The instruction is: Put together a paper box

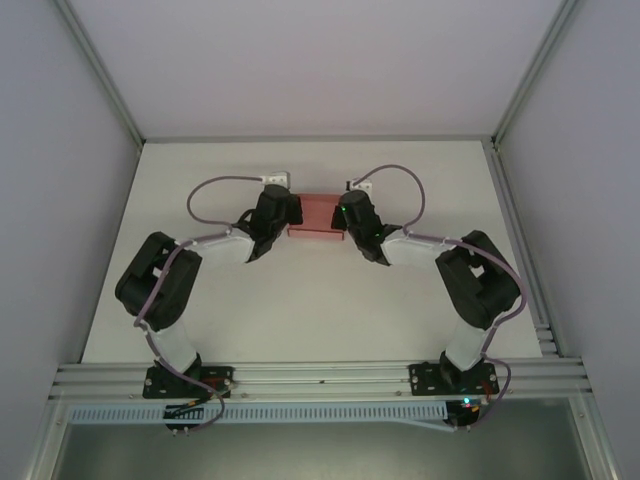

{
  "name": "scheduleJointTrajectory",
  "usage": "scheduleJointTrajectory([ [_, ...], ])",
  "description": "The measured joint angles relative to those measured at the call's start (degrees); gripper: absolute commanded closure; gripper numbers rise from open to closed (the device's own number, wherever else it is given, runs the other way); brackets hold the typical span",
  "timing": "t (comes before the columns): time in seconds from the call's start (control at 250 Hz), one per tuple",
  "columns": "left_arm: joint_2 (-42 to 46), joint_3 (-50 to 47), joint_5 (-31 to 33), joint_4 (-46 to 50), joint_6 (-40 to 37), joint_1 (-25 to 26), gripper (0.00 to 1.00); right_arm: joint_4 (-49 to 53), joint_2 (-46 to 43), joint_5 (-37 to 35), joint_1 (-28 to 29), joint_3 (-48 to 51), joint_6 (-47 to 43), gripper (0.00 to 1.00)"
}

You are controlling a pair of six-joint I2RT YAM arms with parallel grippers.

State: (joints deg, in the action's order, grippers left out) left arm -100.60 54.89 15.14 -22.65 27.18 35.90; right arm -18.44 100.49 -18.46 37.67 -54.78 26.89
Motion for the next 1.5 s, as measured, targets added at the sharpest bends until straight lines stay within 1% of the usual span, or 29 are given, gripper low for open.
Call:
scheduleJointTrajectory([
  [0.14, 2.01, -3.8, 1.01, -2.64, -1.68, 1.03, 1.0, -3.74, -0.92, 0.39, 0.17, 3.17, -0.44, 1.0],
  [0.216, 2.86, -5.33, 1.03, -3.52, -2.38, 1.36, 0.96, -5.7, -1.38, 0.72, 0.33, 4.81, -0.79, 1.0],
  [0.427, 4.7, -8.33, 1.53, -4.81, -3.85, 2.93, 0.96, -10.29, -3.63, 1.03, 1.14, 10.1, -0.9, 1.0],
  [0.495, 5.16, -9.01, 1.88, -4.85, -3.8, 3.32, 0.91, -10.64, -4.13, 0.5, 1.77, 10.99, -0.92, 1.0],
  [0.531, 5.38, -9.33, 2.01, -4.83, -3.74, 3.39, 0.87, -10.75, -4.22, -0.15, 2.27, 11.3, -0.96, 1.0],
  [0.595, 5.86, -10.03, 1.73, -4.46, -3.5, 3.56, 0.75, -10.86, -4.22, -1.97, 3.34, 11.78, -1.01, 1.0],
  [0.683, 6.38, -10.88, 1.2, -1.46, -3.17, 4.07, 0.64, -10.14, -4.22, -5.05, 4.52, 11.89, -1.16, 1.0],
  [0.731, 6.8, -10.93, 0.83, 1.25, -3.19, 4.63, 0.52, -9.57, -4.22, -6.54, 5.09, 11.85, -1.18, 1.0],
  [0.775, 7.43, -10.88, 0.79, 3.37, -2.84, 5.14, 0.44, -8.87, -4.22, -7.74, 5.55, 11.69, -1.16, 1.0],
  [0.843, 9.42, -10.71, 0.76, 6.95, -2.82, 6.03, 0.2, -7.72, -4.22, -9.03, 5.97, 11.28, -1.14, 1.0],
  [0.874, 10.58, -10.49, 0.76, 8.72, -2.78, 6.34, 0.12, -7.32, -4.24, -9.49, 6.1, 11.15, -1.09, 1.0],
  [0.906, 11.89, -10.1, 0.85, 10.67, -2.4, 6.62, 0.06, -7.02, -4.24, -9.81, 6.19, 11.1, -1.05, 1.0],
  [0.922, 12.48, -9.9, 0.92, 11.45, -2.36, 6.67, 0.01, -6.93, -4.24, -9.97, 6.23, 11.1, -0.94, 1.0],
  [1.162, 22.93, -6.45, 2.45, 24.24, 0.63, 6.91, 0.0, -5.53, -4.22, -11.45, 7.17, 10.75, -0.92, 1.0],
  [1.29, 24.76, -1.75, 2.64, 30.32, 3.45, 6.14, 0.0, -5.05, -4.11, -11.63, 7.5, 10.47, -0.92, 1.0],
  [1.394, 22.53, 3.61, 1.03, 32.61, 5.18, 2.43, 0.0, -5.05, -3.93, -11.69, 7.69, 10.4, -0.9, 1.0],
  [1.497, 16.39, 8.68, -4.87, 32.46, 6.03, -3.91, 0.0, -4.81, -3.39, -11.8, 8.02, 10.43, -0.85, 1.0],
])
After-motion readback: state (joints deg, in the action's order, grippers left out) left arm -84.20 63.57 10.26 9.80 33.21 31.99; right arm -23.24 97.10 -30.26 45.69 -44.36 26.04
